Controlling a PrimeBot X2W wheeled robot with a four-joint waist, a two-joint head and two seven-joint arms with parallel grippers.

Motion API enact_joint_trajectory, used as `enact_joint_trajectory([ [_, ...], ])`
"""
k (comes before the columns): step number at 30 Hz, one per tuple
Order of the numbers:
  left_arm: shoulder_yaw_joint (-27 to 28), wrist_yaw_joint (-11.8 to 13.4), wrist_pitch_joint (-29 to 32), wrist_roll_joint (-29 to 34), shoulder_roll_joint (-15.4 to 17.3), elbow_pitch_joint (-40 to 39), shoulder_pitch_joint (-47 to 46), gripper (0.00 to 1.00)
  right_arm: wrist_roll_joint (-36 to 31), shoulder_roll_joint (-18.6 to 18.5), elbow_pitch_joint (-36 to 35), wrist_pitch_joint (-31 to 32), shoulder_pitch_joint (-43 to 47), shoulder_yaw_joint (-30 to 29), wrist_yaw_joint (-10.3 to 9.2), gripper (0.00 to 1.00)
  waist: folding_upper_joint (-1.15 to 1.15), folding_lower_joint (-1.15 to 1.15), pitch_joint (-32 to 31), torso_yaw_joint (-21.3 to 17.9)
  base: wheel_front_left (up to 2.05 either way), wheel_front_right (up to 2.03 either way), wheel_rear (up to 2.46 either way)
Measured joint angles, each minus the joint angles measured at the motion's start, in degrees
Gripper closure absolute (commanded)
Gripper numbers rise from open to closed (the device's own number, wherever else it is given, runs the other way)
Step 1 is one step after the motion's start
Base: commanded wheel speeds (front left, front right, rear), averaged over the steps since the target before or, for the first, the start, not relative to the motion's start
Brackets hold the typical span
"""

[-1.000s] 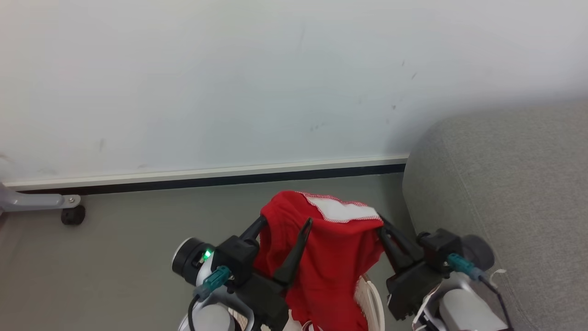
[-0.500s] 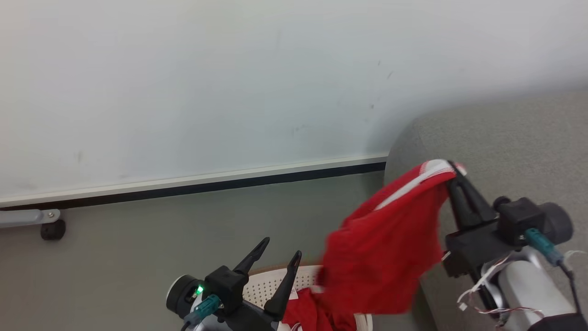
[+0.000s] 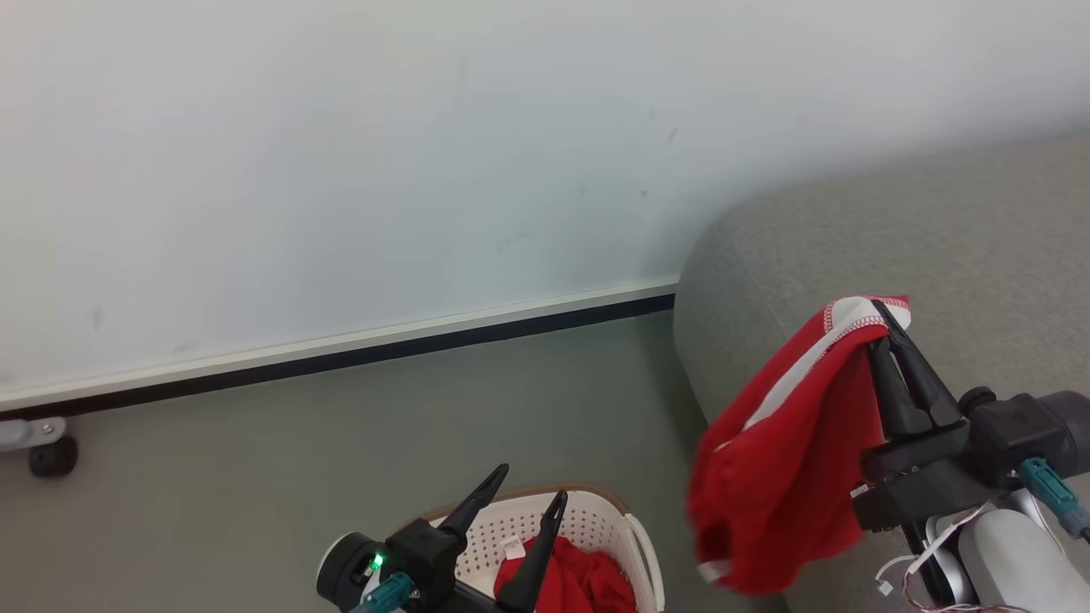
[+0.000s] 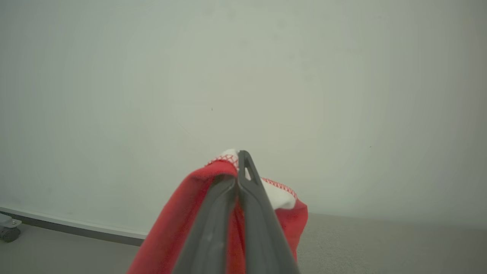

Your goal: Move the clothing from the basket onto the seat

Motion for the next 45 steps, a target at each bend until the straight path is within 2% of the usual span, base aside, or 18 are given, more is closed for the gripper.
enact_joint_trajectory([
  [5, -0.60, -0.01, -0.16, 0.00, -0.15, -0.62, 0.18, 0.00, -0.01, -0.37, -1.69, 0.00, 0.93, -0.11, -0.35, 1.00, 0.00, 0.00, -0.02, -2.15, 0.00, 0.00, 0.00],
  [16, -1.58, 0.04, -0.66, 0.01, -0.53, -1.58, 1.15, 0.00, 0.02, -0.59, -4.99, 0.98, 1.26, 0.15, -0.27, 1.00, 0.00, 0.01, 0.45, -9.56, 0.00, 0.00, 0.00],
  [23, -2.42, 0.08, -0.66, 0.14, -0.82, -1.90, 1.15, 0.00, 0.45, -1.09, -5.41, 1.79, 1.30, -0.07, 0.11, 1.00, 0.00, 0.01, 1.46, -14.03, 0.00, 0.00, 0.00],
  [29, -3.37, 0.07, 0.01, 0.73, -0.94, -2.19, 0.65, 0.00, 1.71, -1.74, -2.98, 2.76, -0.34, -1.21, 0.83, 1.00, 0.00, 0.01, 3.99, -15.81, 0.00, 0.00, 0.00],
  [37, -3.80, 0.03, 1.40, 1.45, -0.51, -3.69, -1.88, 0.00, 4.02, -2.16, 2.24, 3.86, -14.55, -3.31, 3.38, 1.00, 0.00, 0.01, 8.19, -15.67, 0.00, 0.00, 0.00],
  [43, -3.83, 0.03, 2.85, 2.33, 0.01, -6.24, -4.44, 0.00, 4.80, -2.47, 8.26, 5.13, -29.58, -5.42, 4.30, 1.00, 0.00, 0.02, 11.92, -14.43, 0.00, 0.00, 0.00],
  [45, -3.80, 0.02, 3.26, 3.08, 0.04, -7.30, -5.50, 0.00, 4.28, -4.08, 10.26, 5.64, -33.97, -5.72, 4.45, 1.00, 0.00, 0.02, 13.29, -13.84, 0.00, 0.00, 0.00],
])
